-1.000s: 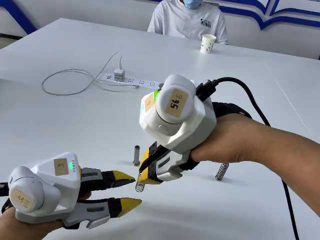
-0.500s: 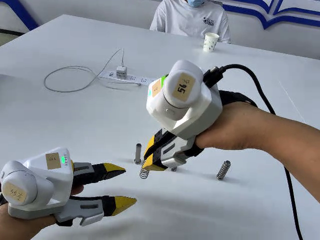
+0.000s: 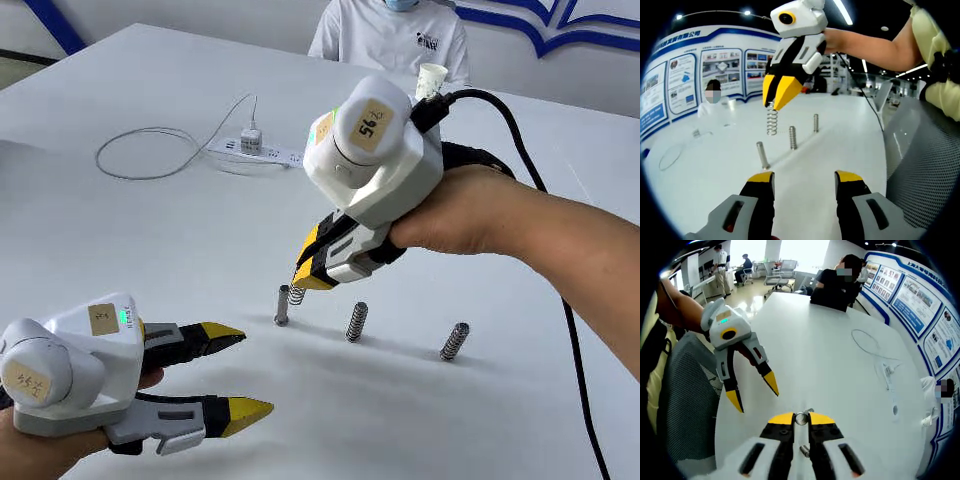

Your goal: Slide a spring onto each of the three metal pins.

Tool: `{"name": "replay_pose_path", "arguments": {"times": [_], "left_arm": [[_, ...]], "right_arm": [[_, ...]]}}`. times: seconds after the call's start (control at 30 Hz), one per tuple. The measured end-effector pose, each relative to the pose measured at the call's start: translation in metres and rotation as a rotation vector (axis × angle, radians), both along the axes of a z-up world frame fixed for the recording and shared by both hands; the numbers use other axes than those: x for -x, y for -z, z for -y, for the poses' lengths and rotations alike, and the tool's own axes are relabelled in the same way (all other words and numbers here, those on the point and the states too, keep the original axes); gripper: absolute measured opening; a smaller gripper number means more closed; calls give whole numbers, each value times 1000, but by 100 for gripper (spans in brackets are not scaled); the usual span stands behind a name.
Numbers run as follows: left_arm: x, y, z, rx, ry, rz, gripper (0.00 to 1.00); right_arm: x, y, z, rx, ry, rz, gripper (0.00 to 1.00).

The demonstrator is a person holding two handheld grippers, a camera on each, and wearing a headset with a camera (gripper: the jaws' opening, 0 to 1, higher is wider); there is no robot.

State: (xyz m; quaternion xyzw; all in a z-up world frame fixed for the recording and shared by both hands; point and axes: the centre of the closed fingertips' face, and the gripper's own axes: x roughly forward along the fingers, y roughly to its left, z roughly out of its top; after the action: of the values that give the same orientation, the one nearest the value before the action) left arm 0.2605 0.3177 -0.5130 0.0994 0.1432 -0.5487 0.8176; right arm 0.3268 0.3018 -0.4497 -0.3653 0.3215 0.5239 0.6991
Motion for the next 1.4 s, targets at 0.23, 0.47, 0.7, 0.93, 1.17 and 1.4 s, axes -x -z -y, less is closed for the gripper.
{"name": "replay_pose_path", "arguments": {"times": [0.23,0.47,0.7,0.93,1.17,1.4], "left_arm": [[0,2,-1,3,-4,-10,50],[0,4,-3,2,-9,-18,51],[-1,5,-4,1,-12,-20,50],[-1,6,-5,-1,-10,-23,50],[-2,7,-7,-5,-13,-27,50],[-2,8,-9,-5,-19,-31,49]], "right_arm": [[-13,2,-6,-1,17,8,11],[-17,12,-8,28,17,-5,11],[-20,19,-6,35,29,-24,11],[-22,26,-8,44,30,-40,11],[-24,37,-9,61,33,-55,11],[-25,50,-9,63,46,-76,11]]}}
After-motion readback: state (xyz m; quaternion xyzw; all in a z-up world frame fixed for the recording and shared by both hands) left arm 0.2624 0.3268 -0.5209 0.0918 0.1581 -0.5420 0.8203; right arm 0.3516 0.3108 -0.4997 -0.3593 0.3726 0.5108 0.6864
